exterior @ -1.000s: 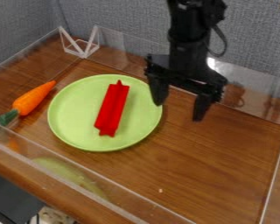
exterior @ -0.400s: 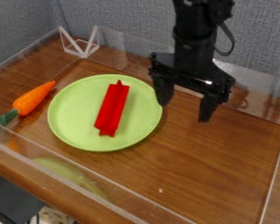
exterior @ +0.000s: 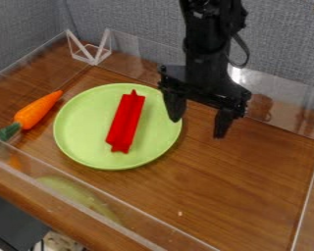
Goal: Put the red object on the green plate
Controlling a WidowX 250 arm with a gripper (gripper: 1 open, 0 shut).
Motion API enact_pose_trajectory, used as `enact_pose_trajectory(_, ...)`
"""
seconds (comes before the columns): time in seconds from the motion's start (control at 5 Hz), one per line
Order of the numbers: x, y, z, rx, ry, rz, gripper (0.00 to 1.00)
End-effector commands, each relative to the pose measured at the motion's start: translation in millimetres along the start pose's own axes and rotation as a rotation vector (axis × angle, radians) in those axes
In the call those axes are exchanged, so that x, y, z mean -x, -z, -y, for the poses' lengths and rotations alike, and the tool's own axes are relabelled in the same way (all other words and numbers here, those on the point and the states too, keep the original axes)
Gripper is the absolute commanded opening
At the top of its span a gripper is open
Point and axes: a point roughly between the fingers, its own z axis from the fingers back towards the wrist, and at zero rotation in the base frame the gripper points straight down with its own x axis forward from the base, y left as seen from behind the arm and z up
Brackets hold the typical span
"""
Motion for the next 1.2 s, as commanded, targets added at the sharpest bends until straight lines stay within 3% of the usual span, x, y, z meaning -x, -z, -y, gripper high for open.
enact_pose_trajectory(0.0,-9.7,1.2,-13.2,0.01,0.008,0.03,1.0)
enact_pose_trajectory(0.2,-17.5,5.1,-21.2,0.018,0.015,0.037,1.0)
enact_pose_trajectory(0.4,-25.1,-4.2,-15.4,0.017,0.018,0.046,1.0)
enact_pose_trajectory(0.8,-26.5,-19.8,4.0,0.029,0.057,0.052,1.0)
enact_pose_trajectory(1.0,-16.2,-24.0,4.6,0.031,0.032,0.051,1.0)
